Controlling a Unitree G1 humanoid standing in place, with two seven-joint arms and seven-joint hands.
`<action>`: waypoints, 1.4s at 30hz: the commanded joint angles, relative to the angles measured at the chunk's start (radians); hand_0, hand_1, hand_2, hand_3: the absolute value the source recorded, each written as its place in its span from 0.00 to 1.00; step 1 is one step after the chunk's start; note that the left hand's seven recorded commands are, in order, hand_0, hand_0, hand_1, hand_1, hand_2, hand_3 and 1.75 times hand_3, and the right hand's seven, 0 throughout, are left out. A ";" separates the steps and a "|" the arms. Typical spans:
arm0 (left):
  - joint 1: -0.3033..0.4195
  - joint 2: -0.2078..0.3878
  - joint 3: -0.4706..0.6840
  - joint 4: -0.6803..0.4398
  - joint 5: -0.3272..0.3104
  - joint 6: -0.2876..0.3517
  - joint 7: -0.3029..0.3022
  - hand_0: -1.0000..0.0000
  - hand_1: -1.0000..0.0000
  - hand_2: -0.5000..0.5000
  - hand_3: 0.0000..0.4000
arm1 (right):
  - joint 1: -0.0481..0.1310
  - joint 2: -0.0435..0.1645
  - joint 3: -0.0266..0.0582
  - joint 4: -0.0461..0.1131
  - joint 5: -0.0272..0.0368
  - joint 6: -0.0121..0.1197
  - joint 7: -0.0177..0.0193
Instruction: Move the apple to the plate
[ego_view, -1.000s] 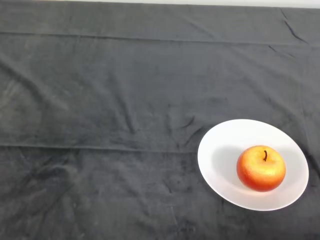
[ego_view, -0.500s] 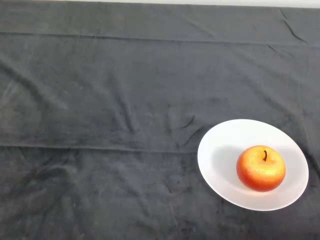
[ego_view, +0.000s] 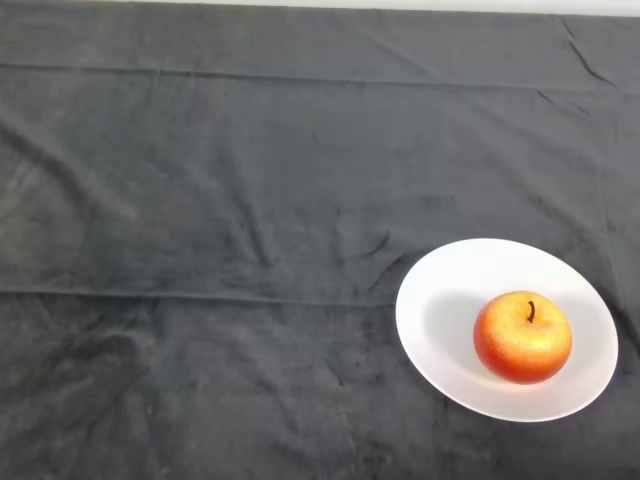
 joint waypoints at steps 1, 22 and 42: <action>-0.041 -0.013 0.047 0.024 0.019 0.009 -0.007 1.00 1.00 0.50 0.00 | -0.001 -0.013 -0.0140 -0.002 0.0114 -0.006 -0.0087; -0.048 -0.027 0.062 0.012 0.037 0.026 -0.022 1.00 1.00 0.50 0.00 | -0.001 -0.013 -0.0138 -0.003 0.0116 -0.006 -0.0091; -0.057 -0.033 0.080 0.030 0.044 0.021 -0.041 1.00 1.00 0.50 0.00 | 0.000 -0.013 -0.0136 -0.003 0.0117 -0.006 -0.0093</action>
